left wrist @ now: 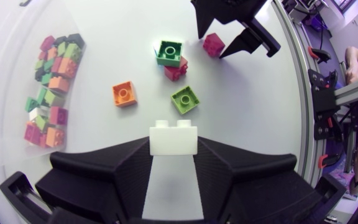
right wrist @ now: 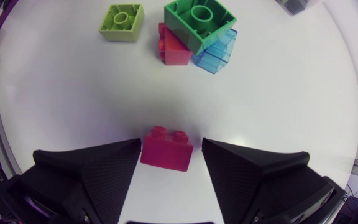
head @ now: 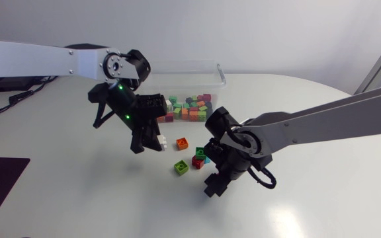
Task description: Place the duplo bricks in the container
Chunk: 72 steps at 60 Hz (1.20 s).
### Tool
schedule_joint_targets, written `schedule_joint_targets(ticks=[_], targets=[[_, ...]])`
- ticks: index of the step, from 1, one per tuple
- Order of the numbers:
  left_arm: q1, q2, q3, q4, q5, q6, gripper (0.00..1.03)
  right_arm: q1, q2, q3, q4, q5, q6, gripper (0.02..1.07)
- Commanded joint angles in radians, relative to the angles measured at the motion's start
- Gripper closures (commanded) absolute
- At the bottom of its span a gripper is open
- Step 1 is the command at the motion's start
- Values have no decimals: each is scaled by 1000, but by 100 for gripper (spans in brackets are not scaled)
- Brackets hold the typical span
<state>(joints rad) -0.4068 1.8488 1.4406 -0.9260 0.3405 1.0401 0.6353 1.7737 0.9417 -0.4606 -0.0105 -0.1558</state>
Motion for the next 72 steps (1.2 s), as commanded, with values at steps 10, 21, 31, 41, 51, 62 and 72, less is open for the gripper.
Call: schedule_joint_targets(ticks=[10,21,31,41,51,62,72], targets=[[20,-118,1,39,14,-130,69,12,23,19,-15,18,22,72],[42,-123,44,148,14,-247,69,9,-10,14,-35,21,19,74],[48,-76,116,242,12,-356,68,-32,-95,32,-76,21,9,74],[57,10,251,280,-3,-459,68,-68,-165,74,-125,20,-8,74],[65,89,340,322,-37,-531,68,-83,-214,105,-139,15,-14,74],[99,176,438,401,-70,-641,67,-95,-250,147,-139,10,-13,74],[123,265,547,404,-72,-704,67,-108,-269,181,-139,7,-13,74]])
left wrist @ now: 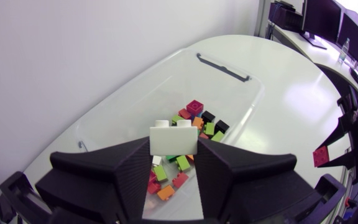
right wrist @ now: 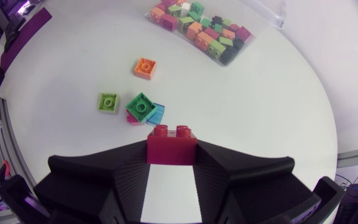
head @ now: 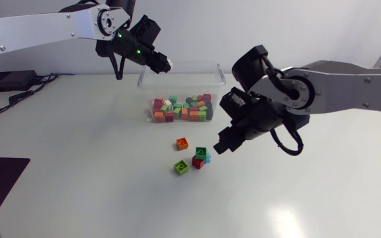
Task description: Place the duplo bricks in the container
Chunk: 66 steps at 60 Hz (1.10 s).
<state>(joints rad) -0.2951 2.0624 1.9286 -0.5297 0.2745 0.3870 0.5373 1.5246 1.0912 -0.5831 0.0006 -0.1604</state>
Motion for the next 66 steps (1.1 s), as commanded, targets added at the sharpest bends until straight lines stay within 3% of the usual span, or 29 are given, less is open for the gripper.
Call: schedule_joint_targets(ticks=[1,10,12,16,21,28,38,50,66], targets=[[11,64,73,8,-6,-57,67,-10,-23,35,-17,-5,-8,74],[4,122,135,17,-40,-96,66,-28,-38,52,0,-10,-8,74],[-3,131,136,48,-69,-114,62,-42,-38,56,11,-22,-10,74],[-7,137,133,79,-127,-135,44,-53,-38,65,23,-30,-11,74],[-6,120,101,132,-162,-154,5,-66,-35,79,51,-30,-11,74],[-6,59,36,132,-162,-142,5,-80,-20,111,89,-39,-16,74],[-12,-150,-227,208,-162,-62,5,-105,31,170,157,-50,-18,74],[-12,-340,-461,227,-156,18,5,-108,115,245,216,-51,-21,74],[-53,-512,-720,224,-93,99,5,-109,226,354,284,-54,-18,74]])
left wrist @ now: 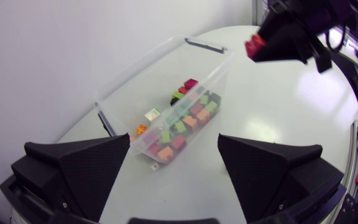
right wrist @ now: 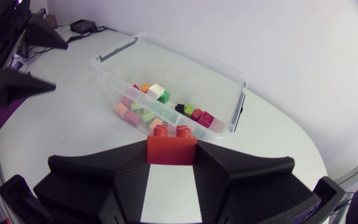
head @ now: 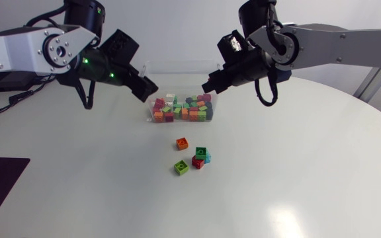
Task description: Place the duplo bricks in the container
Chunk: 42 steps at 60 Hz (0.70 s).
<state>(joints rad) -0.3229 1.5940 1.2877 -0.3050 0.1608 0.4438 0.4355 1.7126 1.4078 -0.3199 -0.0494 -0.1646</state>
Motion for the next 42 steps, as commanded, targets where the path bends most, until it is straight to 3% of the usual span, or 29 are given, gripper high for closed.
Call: schedule_joint_targets(ticks=[1,21,42], targets=[[-30,-49,-93,0,20,49,5,-7,44,42,25,-4,-13,74],[-94,-129,-246,-14,36,92,6,-29,136,117,91,-7,-24,74],[-131,-134,-298,-14,36,95,6,-18,213,178,177,-15,-38,74]])
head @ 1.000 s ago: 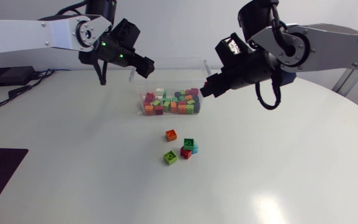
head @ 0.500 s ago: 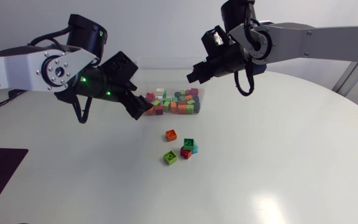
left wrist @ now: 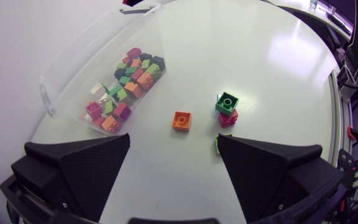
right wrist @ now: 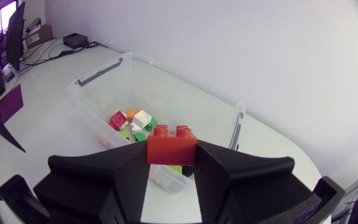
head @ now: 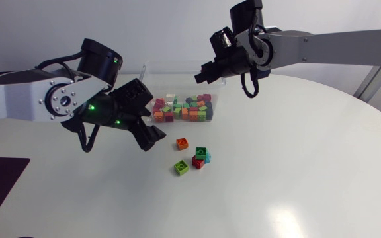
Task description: Place the duplo bricks in the container
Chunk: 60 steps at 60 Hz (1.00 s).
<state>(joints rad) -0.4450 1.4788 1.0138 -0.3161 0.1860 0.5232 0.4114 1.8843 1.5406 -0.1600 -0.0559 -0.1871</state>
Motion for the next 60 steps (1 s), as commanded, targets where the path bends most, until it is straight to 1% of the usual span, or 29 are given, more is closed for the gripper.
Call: schedule_joint_targets(ticks=[1,24,29,31,32,33,35,37,38,45,56,60], targets=[[-11,-20,-26,-3,10,17,6,7,44,52,17,-9,-14,74],[-26,-35,-55,-18,10,37,6,20,162,190,30,-7,-6,73],[-32,-37,-64,-18,9,40,6,23,180,207,31,7,-5,71],[-34,-37,-67,-18,9,41,6,23,185,210,31,8,-5,67],[-35,-37,-70,-20,9,43,6,24,191,214,30,11,-6,55],[-35,-37,-70,-18,9,44,6,24,193,217,28,13,-6,47],[-35,-37,-72,-20,9,46,6,26,196,219,25,22,-6,28],[-35,-37,-73,-20,9,47,6,26,194,217,24,31,-11,7],[-35,-35,-73,-20,9,47,6,26,191,214,22,31,-11,6],[-40,-25,-64,-29,9,54,6,24,107,148,25,31,-17,6],[-73,-6,-50,-55,9,63,6,7,-97,-23,27,22,-37,6],[-92,6,-50,-69,7,75,6,6,-179,-105,27,5,-43,6]])
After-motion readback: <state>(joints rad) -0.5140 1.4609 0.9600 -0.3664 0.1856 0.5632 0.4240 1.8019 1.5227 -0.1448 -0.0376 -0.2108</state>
